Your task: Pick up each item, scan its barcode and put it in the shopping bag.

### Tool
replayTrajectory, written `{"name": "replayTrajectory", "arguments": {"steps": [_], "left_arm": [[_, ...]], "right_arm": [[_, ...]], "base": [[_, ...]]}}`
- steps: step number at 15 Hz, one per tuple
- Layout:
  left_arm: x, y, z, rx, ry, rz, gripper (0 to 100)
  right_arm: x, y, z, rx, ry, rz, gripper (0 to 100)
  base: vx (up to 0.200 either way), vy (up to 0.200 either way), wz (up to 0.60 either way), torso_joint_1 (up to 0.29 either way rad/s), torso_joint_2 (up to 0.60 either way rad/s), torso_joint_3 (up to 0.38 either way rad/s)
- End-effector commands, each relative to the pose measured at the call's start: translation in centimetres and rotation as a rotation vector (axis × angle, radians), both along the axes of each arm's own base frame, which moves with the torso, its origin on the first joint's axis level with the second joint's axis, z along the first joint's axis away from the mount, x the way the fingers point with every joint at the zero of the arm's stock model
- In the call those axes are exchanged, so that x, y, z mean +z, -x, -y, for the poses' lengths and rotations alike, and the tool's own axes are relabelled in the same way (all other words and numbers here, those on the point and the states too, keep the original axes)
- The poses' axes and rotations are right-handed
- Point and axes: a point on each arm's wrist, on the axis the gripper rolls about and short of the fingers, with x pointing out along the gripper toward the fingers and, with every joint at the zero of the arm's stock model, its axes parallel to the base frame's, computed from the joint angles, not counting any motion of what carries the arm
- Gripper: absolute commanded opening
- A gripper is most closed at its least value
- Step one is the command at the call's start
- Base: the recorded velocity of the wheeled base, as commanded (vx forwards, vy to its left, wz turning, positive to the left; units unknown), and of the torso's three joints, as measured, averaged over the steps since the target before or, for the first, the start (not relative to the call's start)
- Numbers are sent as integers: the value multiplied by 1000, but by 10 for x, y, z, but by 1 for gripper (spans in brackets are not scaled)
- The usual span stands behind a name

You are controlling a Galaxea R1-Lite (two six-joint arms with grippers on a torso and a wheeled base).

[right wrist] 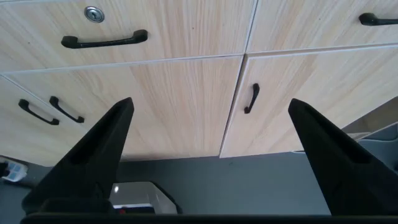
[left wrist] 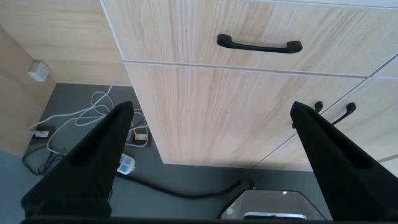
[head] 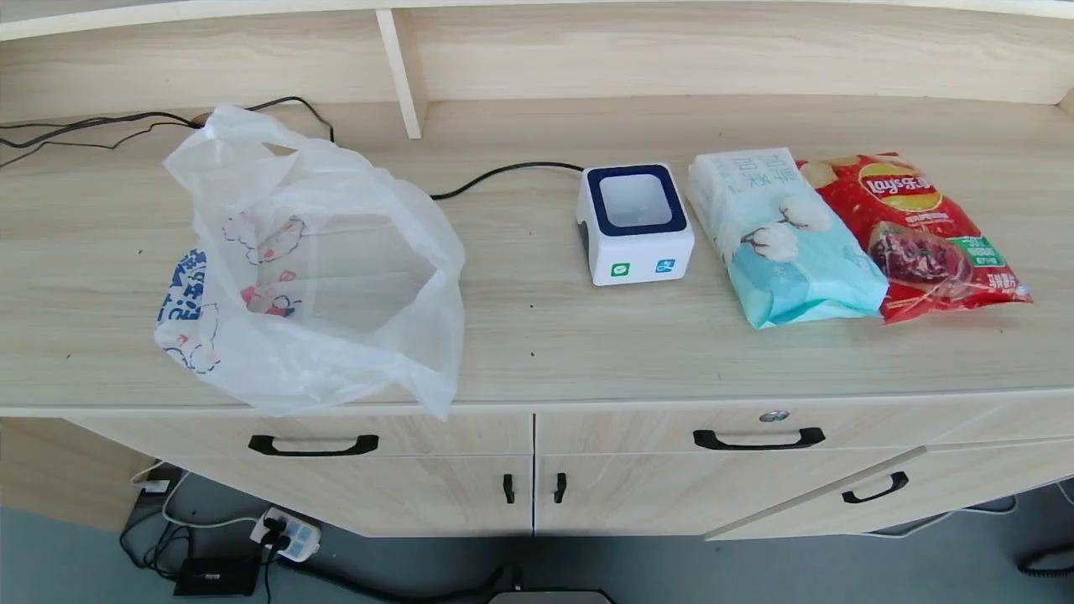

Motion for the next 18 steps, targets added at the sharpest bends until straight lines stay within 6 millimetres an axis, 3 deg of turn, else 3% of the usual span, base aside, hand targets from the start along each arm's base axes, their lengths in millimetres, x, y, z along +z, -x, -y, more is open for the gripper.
{"name": "replayTrajectory", "arguments": {"steps": [1, 5, 8, 9, 10, 13, 14, 15, 16, 17, 18], "left_arm": [[0, 0, 0, 0, 1, -1, 100], [0, 0, 0, 0, -2, -2, 100], [0, 0, 0, 0, 0, -1, 100], [0, 0, 0, 0, 0, -1, 100], [0, 0, 0, 0, 0, 1, 100], [0, 0, 0, 0, -2, 1, 100], [0, 0, 0, 0, -3, 1, 100], [0, 0, 0, 0, -3, 1, 100], [0, 0, 0, 0, -3, 1, 100], [0, 0, 0, 0, -3, 1, 100], [0, 0, 0, 0, -2, 2, 100]], "right_arm": [[0, 0, 0, 0, -2, -1, 100], [0, 0, 0, 0, -1, -1, 100], [0, 0, 0, 2, 14, -1, 100], [8, 1, -1, 61, 78, 14, 100], [33, -1, -2, 126, 110, 0, 100], [113, -49, -4, 174, 94, -78, 100], [151, -82, -9, 239, 74, -70, 100], [172, -109, -14, 274, 57, -87, 100], [177, -120, -16, 282, 48, -100, 100], [195, -157, -22, 307, 42, -94, 100], [204, -179, -24, 332, 37, -98, 100]], "base": [[0, 200, 0, -7, 7, -2], [0, 200, 0, -1, -1, 4], [0, 0, 0, 0, 0, 0], [0, 0, 0, 0, 0, 0], [0, 0, 0, 0, 0, 0], [0, 0, 0, 0, 0, 0], [0, 0, 0, 0, 0, 0], [0, 0, 0, 0, 0, 0], [0, 0, 0, 0, 0, 0], [0, 0, 0, 0, 0, 0], [0, 0, 0, 0, 0, 0]]}}
